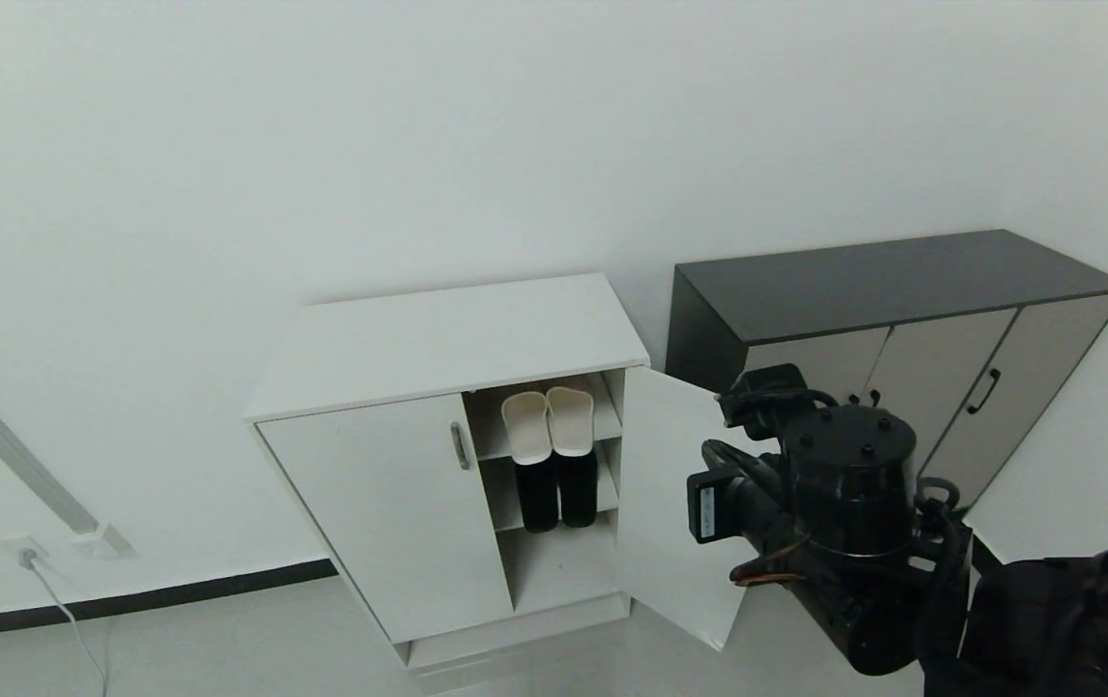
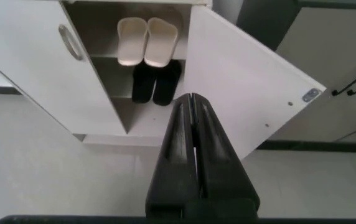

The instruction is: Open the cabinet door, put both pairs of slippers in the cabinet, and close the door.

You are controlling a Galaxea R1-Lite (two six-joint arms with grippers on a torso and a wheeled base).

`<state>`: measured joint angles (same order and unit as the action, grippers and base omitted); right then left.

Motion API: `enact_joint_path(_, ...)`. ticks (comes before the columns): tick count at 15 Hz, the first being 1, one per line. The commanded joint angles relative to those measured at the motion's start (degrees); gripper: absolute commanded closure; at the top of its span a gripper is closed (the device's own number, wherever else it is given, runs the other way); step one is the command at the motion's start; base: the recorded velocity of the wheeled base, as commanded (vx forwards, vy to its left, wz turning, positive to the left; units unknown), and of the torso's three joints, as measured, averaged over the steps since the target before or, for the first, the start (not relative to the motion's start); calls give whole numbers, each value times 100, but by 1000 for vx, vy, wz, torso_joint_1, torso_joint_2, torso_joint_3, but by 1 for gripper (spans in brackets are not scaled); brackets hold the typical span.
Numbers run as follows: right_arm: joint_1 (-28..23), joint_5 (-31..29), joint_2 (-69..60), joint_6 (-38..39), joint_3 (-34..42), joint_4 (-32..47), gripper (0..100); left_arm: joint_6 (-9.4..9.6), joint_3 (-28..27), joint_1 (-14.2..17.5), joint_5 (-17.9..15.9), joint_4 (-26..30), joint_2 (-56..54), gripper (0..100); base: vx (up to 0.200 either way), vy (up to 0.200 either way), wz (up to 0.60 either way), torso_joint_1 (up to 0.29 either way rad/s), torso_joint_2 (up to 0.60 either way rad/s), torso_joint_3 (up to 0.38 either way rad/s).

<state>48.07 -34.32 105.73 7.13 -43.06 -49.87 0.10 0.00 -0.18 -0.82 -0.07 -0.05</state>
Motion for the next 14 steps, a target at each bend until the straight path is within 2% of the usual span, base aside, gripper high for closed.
enact_joint_path(1,-219,13,141,-1,-168,21,100,-1,0,1,3,-1,5,100,0,0,0,0,0,0)
enact_joint_path(5,-843,355,633,-10,-871,30,100,8,0,1,-6,-1,5,100,0,0,0,0,0,0)
enact_joint_path(6,-1230,549,906,-98,-1425,206,100,8,0,1,-6,-1,5,100,0,0,0,0,0,0)
enact_joint_path(8,-1546,777,1134,-98,-1970,593,100,-1,0,1,3,-1,5,100,0,0,0,0,0,0)
enact_joint_path(14,-2240,1322,1723,-54,-2919,1146,100,-1,0,1,3,-1,5,100,0,0,0,0,0,0)
